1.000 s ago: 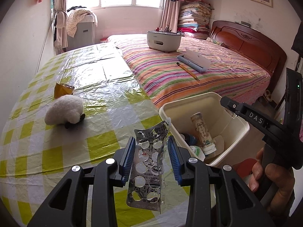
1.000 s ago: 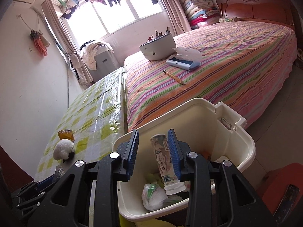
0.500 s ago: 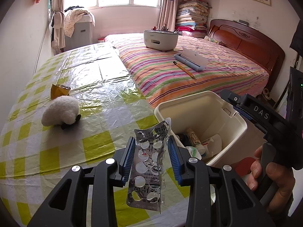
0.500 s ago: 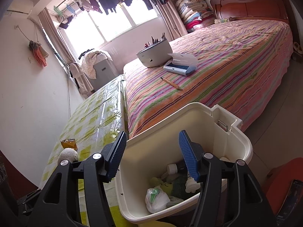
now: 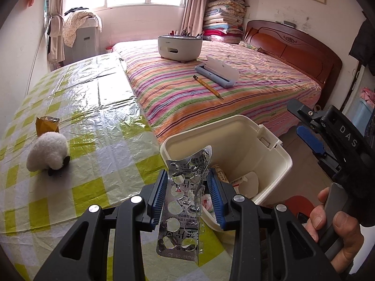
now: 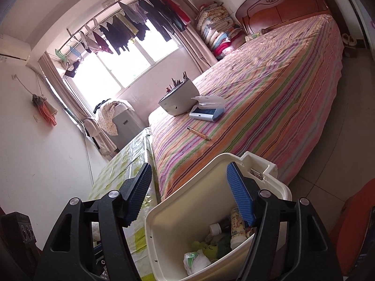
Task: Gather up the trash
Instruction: 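Lower the silver blister pack into the cream bin and open the left gripper, then move both grippers back over the table toward the plush sheep and snack bag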
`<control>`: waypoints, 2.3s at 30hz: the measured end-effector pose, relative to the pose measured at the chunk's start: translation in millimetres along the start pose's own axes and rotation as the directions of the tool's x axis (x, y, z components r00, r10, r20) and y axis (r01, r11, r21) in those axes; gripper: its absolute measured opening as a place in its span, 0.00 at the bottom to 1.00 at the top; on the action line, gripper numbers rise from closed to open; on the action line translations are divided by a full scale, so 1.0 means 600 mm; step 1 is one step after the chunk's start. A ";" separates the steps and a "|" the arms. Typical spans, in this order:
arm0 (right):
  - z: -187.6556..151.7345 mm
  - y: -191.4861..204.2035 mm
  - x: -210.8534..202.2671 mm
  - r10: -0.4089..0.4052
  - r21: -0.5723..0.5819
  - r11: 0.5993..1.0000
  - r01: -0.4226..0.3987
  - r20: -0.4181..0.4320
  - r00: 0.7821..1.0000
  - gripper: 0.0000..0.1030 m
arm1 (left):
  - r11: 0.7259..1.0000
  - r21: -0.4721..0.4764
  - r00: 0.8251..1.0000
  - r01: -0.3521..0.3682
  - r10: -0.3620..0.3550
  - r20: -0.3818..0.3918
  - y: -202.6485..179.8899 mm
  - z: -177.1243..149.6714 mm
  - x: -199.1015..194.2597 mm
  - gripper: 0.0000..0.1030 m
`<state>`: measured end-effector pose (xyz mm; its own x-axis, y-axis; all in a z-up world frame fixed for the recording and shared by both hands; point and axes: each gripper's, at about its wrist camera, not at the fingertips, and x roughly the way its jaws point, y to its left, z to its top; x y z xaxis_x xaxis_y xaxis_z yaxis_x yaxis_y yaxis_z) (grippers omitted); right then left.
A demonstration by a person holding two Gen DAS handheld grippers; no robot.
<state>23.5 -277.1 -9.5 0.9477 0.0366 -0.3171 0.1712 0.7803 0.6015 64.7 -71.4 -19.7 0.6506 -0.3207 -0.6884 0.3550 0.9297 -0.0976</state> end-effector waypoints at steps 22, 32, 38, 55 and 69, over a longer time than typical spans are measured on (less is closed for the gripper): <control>0.009 -0.032 -0.007 0.025 0.090 0.996 -0.027 0.020 0.999 0.66 | 0.999 0.046 0.999 0.022 -0.021 -0.041 -0.047 0.022 0.060 0.34; 0.006 -0.027 -0.002 0.030 0.082 0.996 -0.030 0.006 1.000 0.67 | 0.999 0.018 0.999 0.033 -0.033 -0.022 -0.050 0.033 0.068 0.46; 0.006 -0.031 0.002 0.035 0.089 0.995 -0.034 -0.011 0.999 0.69 | 0.999 0.005 0.999 0.032 -0.032 -0.025 -0.050 0.026 0.060 0.74; -0.009 -0.004 0.020 0.049 0.053 0.998 -0.046 -0.056 0.997 0.72 | 0.998 -0.051 0.998 -0.048 0.046 -0.042 0.031 0.004 0.021 0.74; -0.037 0.052 0.062 0.042 -0.018 0.999 -0.045 -0.117 0.992 0.72 | 0.978 -0.169 0.992 -0.124 0.119 -0.037 0.155 0.016 -0.005 0.74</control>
<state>58.0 -237.5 -19.1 0.9159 0.1426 -0.3752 0.1236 0.7891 0.6017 102.3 14.2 -19.7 0.6627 -0.2006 -0.7215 0.1534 0.9794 -0.1314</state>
